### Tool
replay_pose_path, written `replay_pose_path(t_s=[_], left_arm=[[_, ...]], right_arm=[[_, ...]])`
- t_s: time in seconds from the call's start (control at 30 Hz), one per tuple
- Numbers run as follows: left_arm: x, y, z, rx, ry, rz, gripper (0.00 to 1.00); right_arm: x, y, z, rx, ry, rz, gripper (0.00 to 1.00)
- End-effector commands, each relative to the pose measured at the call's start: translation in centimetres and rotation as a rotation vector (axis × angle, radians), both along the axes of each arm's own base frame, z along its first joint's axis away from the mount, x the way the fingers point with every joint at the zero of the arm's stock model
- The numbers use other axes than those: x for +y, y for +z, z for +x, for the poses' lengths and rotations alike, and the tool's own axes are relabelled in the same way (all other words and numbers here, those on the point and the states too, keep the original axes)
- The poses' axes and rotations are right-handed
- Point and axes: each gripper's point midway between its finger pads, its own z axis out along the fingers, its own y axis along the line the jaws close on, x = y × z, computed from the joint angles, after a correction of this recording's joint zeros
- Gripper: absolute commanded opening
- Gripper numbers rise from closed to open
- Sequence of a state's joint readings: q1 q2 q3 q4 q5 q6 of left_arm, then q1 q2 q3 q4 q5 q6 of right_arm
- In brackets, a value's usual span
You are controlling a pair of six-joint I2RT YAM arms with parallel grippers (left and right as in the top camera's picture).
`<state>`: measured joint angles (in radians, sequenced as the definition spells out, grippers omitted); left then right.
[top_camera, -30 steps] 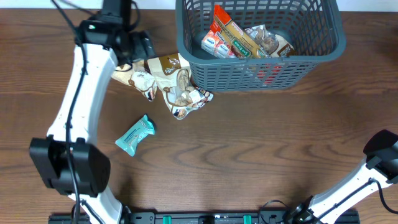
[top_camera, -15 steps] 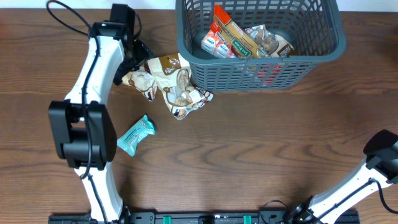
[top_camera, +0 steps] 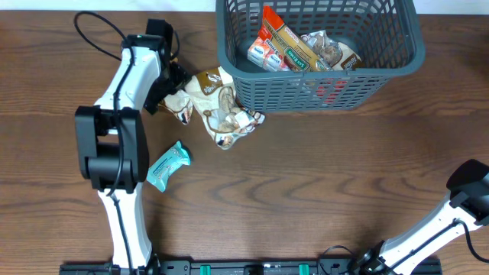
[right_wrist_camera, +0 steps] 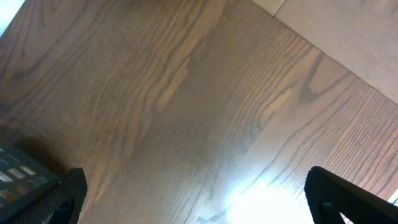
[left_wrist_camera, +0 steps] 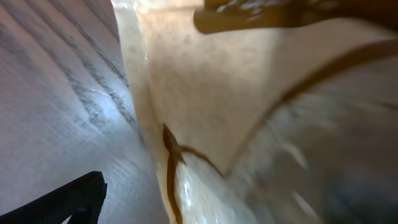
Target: Pack container
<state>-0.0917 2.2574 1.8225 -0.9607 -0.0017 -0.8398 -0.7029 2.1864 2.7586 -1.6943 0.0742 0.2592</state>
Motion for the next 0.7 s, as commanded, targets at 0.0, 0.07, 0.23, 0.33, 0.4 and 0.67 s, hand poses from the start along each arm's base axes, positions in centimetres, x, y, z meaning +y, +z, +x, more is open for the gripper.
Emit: replay_pose_path(t_s=[0.0,0.07,0.23,0.33,0.4,0.67], left_arm=[[-0.2,-1.8,-0.5,0.044,0.012,-0.016,0.99],[-0.3,-2.4,-0.6,0.058,0.011,-0.024,0.99],[-0.6,-2.7,-0.6,0.063,-0.027,-0.035,0.88],[-0.4,-2.7,-0.7,0.066,-0.033,-0.030,0.13],[-0.4,-2.6,-0.7,0.066,-0.033,-0.030,0.06],[0.5,0.7,-0.4,0.034,-0.247,0.065,0.06]], right_arm=[[0.0,0.0,-0.1,0.001,0.004,0.002,0.99],[0.0,0.0,-0.1,0.001,0.004,0.002,0.99],[0.0,0.0,-0.1,0.001,0.004,0.002,0.99],[0.0,0.0,-0.1,0.001,0.004,0.002,0.99],[0.0,0.0,-0.1,0.001,0.004,0.002,0.99],[0.0,0.0,-0.1,0.001,0.004,0.002,0.99]])
